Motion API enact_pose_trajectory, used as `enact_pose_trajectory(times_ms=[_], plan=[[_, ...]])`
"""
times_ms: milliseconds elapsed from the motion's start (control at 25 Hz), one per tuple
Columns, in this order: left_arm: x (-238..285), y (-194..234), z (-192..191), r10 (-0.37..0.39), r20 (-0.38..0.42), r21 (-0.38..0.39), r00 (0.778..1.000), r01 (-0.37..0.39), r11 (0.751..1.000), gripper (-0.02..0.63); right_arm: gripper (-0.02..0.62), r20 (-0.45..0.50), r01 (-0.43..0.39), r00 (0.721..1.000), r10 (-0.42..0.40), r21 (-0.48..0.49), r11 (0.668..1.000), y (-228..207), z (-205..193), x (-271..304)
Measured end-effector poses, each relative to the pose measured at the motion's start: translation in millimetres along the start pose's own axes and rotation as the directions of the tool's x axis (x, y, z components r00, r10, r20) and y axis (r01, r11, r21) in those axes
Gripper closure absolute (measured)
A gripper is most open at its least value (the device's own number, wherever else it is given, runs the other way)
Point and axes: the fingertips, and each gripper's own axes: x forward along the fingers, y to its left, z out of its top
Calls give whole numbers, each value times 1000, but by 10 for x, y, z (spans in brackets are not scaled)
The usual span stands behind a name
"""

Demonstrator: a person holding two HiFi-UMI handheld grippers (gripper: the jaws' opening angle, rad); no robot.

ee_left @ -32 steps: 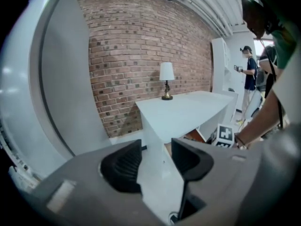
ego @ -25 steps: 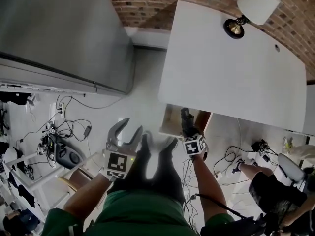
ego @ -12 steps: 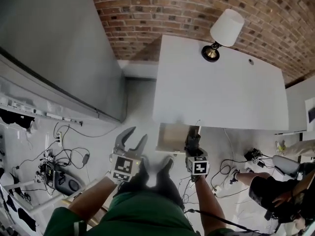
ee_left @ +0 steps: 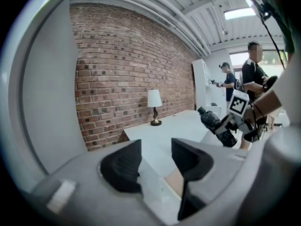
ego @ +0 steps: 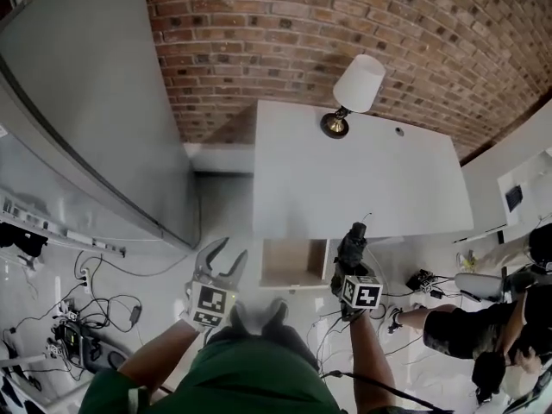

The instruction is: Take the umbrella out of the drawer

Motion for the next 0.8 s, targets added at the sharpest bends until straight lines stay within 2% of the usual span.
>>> enact_pose_trajectory(times_ms=[240,440,800], plan=[[-2,133,-33,-1,10,-5,1000,1,1000,410,403,31,78,997,-78,-18,997,-346,353,-164],[165,203,65,33,18,-15,999,-32,999,410,403,51,102,993,-102,10,995,-770,627,-69],[775,169,533,115,22,-14,993,-115,993,410,403,22,36,999,-35,-22,999,-1363,1183,430]])
